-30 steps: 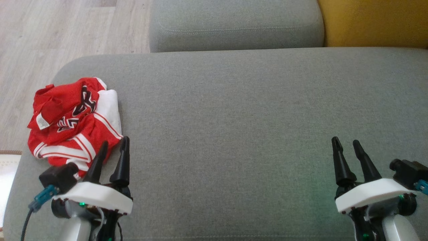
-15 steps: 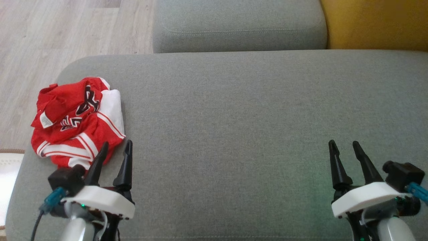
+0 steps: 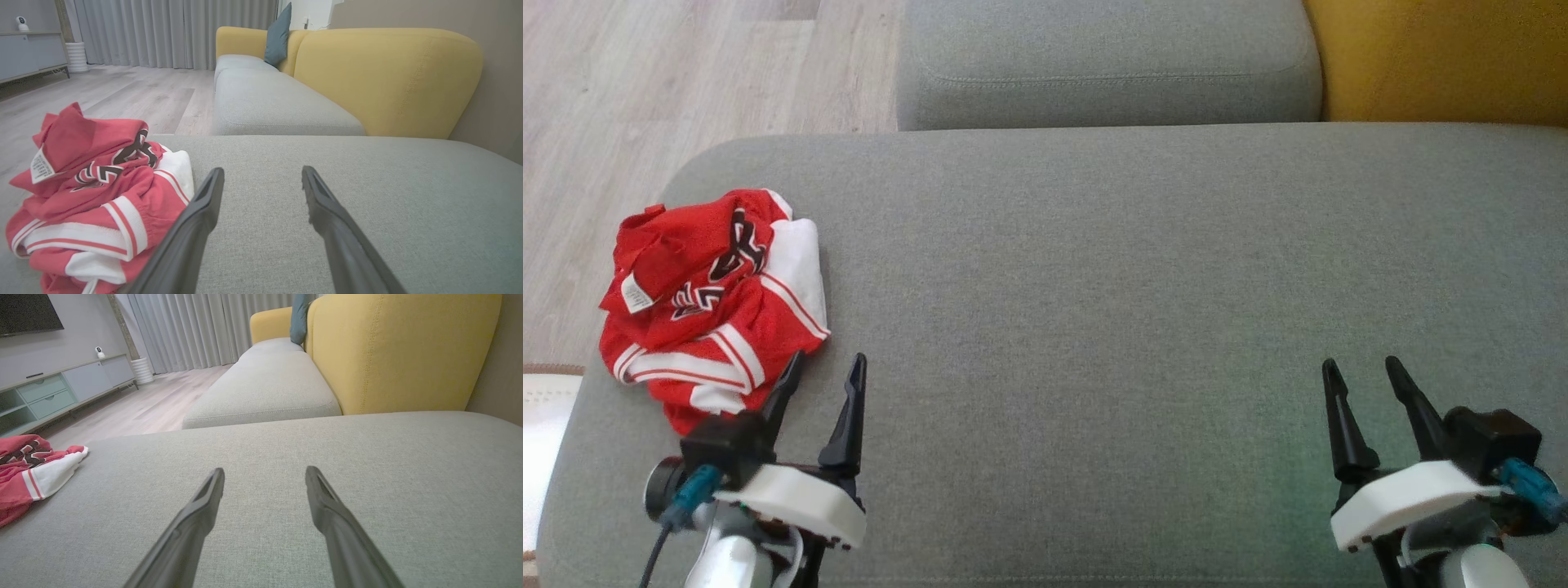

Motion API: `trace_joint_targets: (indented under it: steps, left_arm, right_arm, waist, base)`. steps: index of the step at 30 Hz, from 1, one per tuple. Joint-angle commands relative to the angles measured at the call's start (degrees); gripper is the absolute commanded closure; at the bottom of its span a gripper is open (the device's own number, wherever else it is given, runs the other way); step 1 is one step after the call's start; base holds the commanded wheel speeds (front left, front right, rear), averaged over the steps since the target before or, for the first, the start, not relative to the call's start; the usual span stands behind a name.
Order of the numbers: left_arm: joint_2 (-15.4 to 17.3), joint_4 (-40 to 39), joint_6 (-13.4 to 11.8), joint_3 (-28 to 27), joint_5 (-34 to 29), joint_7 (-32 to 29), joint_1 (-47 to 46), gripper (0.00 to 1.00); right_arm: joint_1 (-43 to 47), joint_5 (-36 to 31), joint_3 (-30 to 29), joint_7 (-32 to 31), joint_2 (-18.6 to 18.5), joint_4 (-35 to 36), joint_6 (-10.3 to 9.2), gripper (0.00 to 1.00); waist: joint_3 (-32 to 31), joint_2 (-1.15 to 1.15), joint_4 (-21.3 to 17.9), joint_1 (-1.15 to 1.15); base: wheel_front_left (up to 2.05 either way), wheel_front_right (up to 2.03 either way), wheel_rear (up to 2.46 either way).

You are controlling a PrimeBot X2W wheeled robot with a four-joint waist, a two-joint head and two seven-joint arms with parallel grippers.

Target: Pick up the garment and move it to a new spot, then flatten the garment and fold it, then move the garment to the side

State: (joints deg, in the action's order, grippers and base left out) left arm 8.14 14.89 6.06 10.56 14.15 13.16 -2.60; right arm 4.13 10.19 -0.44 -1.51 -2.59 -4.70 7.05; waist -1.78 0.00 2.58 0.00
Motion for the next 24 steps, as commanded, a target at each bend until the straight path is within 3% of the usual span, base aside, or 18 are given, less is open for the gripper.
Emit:
trace_joint_targets:
  steps: [1,7,24]
  left_arm:
    - [1.10,-1.61,-0.07,-1.32,-1.88,0.97,-2.65,0.00]
    - [0.93,-0.96,-0.10,-1.20,-4.78,1.84,-2.83,0.00]
    - [0.22,1.07,-0.25,-1.89,-3.60,1.84,-3.23,0.00]
  right_arm:
    - [-1.63,-1.52,1.19,0.78,-0.29,2.50,0.42,0.00]
    - [-1.42,-3.90,1.51,1.01,-0.30,2.73,0.44,0.00]
    - [-1.47,-2.30,1.28,1.38,-0.29,2.12,0.44,0.00]
  waist:
    - [0.01,0.00,-0.02,0.00]
    - [-0.05,0.00,0.00,0.00]
    - [-0.07,0.00,0.38,0.00]
  base:
    - [0.00,0.00,0.00]
    - [0.00,0.00,0.00]
    - [0.00,0.00,0.00]
